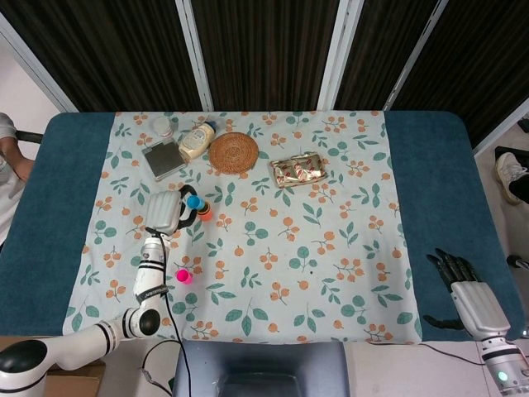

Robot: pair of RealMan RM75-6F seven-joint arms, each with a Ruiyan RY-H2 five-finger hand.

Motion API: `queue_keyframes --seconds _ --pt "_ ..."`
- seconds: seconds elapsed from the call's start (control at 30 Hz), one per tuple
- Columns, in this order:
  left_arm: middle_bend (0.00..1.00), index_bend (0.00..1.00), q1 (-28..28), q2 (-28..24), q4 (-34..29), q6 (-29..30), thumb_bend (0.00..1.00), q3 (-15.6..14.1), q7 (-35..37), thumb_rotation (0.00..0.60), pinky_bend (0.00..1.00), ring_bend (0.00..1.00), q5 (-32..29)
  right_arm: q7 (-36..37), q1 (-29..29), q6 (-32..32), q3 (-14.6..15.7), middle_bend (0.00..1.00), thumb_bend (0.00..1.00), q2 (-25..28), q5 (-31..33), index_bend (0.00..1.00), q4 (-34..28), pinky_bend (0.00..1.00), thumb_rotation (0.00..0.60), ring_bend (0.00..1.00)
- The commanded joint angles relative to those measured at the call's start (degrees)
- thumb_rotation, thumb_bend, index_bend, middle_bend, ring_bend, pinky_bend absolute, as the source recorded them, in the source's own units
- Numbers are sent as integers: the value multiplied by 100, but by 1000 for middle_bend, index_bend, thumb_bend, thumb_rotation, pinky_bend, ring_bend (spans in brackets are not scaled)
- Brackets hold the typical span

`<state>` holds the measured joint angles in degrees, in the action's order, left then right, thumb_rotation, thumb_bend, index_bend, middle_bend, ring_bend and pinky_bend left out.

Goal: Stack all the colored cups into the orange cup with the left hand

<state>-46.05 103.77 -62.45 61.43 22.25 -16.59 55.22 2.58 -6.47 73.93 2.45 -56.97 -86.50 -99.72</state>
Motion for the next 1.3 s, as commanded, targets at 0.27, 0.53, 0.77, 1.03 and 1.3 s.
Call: queue_keyframes --seconds 0.27,0.53,0.77,1.03,1.3 --pt "1000 535 -40 186 285 -120 383 -100 3 600 1000 1000 3 -19 0 -2 2 0 189 -7 0 0 2 0 600 0" --pt "1000 10 -81 210 324 -299 369 -98 -80 600 1000 1000 -93 3 -3 -5 -6 0 189 2 13 0 3 0 600 0" --pt "1000 0 142 -269 -596 -68 360 -227 -88 600 1000 1000 163 32 -1 -1 15 0 189 17 -33 0 -1 0 600 0" --pt "1000 56 1153 -1869 -3225 290 374 -1129 243 600 1000 1000 883 45 1 -2 69 0 189 26 -142 0 -10 0 600 0" --pt "1000 83 1803 -2327 -3748 526 378 -2099 583 600 1000 1000 1772 32 23 41 128 0 189 23 -268 0 -29 0 600 0"
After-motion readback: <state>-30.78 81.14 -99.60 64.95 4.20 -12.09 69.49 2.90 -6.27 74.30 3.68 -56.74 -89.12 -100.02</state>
